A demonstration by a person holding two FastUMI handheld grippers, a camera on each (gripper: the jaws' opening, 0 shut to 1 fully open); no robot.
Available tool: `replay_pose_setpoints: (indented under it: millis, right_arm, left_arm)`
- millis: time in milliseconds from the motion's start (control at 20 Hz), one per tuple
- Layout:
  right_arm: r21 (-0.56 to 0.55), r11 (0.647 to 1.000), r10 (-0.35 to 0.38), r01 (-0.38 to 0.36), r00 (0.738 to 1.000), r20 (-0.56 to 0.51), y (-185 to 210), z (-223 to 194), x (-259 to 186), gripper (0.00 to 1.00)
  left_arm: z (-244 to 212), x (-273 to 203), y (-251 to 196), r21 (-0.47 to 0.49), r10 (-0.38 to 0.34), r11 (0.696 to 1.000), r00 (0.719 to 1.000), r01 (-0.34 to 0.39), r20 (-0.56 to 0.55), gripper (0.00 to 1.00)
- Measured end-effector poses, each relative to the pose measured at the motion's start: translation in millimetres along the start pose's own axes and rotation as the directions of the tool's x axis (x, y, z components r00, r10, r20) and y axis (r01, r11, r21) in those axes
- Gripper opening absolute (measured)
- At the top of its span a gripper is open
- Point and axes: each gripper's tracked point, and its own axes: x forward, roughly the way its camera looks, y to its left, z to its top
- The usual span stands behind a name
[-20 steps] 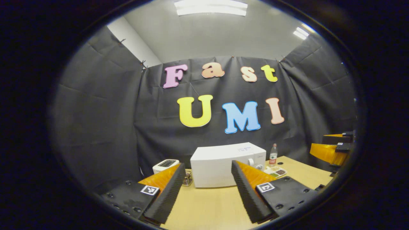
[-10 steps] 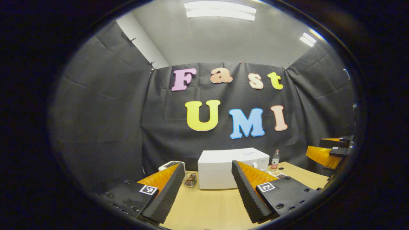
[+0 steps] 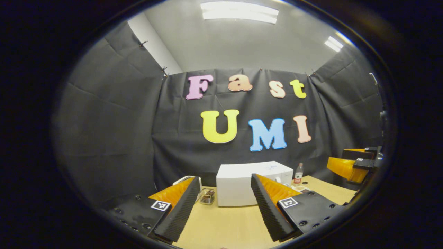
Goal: Open the microwave oven with the left hand, put the food in, and close the microwave oven.
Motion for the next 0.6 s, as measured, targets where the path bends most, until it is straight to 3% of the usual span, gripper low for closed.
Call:
replay_pose_setpoints:
  millis: [450,600]
  right_arm:
    - [0.003,1.000,-0.007,0.007,1.000,0.016,2.7,5.5,2.2,0.98]
    - [0.003,1.000,-0.004,0.004,1.000,0.014,5.6,4.7,1.0,0.98]
  left_arm:
    - [7.5,-0.3,3.7,-0.006,0.005,1.000,1.000,-0.005,0.027,0.97]
    - [7.8,-1.5,2.9,-0.004,0.005,1.000,1.000,-0.005,0.030,1.00]
